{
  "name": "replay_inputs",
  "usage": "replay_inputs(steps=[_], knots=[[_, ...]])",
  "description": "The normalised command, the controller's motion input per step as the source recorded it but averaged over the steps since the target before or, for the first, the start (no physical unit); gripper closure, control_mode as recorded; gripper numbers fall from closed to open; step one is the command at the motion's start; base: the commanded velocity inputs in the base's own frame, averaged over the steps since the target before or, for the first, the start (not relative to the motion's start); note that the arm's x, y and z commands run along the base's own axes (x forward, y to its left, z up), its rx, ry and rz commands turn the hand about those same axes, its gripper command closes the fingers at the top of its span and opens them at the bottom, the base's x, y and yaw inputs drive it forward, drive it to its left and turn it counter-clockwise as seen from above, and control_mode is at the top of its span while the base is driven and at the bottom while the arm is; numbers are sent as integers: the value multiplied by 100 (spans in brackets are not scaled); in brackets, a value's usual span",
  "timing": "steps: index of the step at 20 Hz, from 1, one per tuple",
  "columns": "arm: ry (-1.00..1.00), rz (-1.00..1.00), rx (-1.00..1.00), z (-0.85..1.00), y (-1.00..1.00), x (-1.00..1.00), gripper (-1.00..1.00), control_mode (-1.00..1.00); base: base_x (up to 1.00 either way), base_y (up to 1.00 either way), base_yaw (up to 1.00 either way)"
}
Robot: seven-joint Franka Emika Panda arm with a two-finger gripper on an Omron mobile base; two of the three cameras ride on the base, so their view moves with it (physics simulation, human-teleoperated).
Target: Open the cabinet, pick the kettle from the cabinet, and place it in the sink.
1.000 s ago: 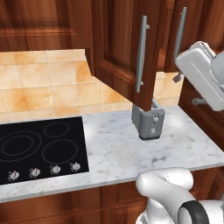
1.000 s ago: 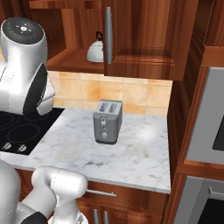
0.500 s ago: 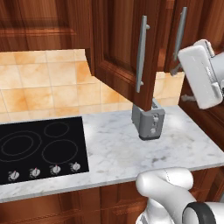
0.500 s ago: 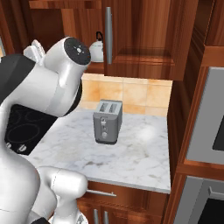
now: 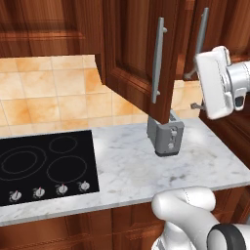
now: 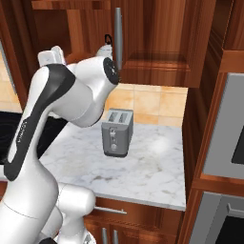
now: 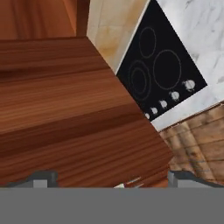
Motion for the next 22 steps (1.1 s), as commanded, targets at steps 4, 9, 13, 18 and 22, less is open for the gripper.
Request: replay_inputs(steps=[4, 9, 13, 18, 22], knots=[[0, 11, 12, 0, 16, 27, -100, -100, 0, 0, 0], [1, 10, 10, 0, 13, 28, -100, -100, 0, 0, 0], [3, 11, 9, -1, 16, 23, -100, -100, 0, 0, 0], [4, 12, 7, 0, 19, 19, -100, -100, 0, 0, 0], [3, 11, 6, 0, 19, 18, -100, -100, 0, 0, 0]])
